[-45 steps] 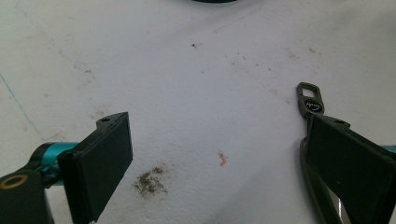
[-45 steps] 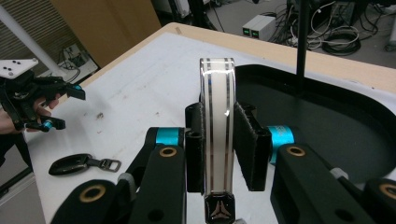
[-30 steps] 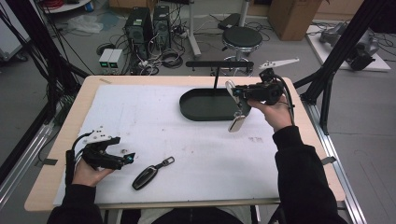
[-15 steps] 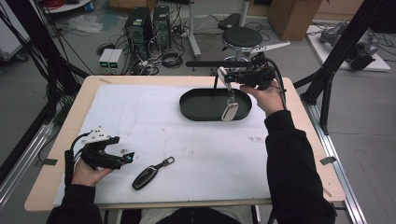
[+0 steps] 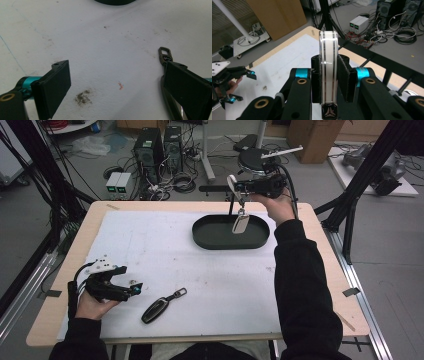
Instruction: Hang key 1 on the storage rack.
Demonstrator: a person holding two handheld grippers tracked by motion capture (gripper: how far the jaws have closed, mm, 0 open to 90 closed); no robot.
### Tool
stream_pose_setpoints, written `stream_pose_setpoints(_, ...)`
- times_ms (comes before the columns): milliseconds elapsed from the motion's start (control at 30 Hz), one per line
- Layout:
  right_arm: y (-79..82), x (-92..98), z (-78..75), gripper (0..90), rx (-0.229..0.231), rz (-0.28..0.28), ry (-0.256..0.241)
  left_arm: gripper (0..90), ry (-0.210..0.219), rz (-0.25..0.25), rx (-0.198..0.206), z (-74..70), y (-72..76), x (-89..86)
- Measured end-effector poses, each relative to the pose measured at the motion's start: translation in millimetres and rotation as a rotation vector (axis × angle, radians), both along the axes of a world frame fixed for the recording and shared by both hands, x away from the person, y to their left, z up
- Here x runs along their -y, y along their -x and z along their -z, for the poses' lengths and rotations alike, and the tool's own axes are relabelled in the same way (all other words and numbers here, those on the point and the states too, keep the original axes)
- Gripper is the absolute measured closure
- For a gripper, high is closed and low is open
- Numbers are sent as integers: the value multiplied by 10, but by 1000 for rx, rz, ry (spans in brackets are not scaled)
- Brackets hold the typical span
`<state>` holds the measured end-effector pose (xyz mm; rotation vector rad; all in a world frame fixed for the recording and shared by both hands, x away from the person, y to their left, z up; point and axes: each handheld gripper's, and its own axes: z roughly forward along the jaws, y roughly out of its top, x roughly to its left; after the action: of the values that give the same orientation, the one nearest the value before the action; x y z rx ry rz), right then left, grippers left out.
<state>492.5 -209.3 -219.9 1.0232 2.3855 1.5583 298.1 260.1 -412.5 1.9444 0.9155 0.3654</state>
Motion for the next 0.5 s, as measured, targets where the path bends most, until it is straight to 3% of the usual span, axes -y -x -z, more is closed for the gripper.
stream_pose_setpoints(233,-130,-154,-36,751,-3,-5,37,83,-2,10,-7,24,-25,16)
stream_pose_setpoints(333,-178,-216,-101,751,13,22,47,83,7,6,-8,24,-27,8)
stream_pose_setpoints(400,-215,-221,-155,751,25,49,17,83,8,6,-12,26,-27,3)
stream_pose_setpoints(500,-263,-255,-218,751,32,63,11,83,7,10,-10,30,-29,6)
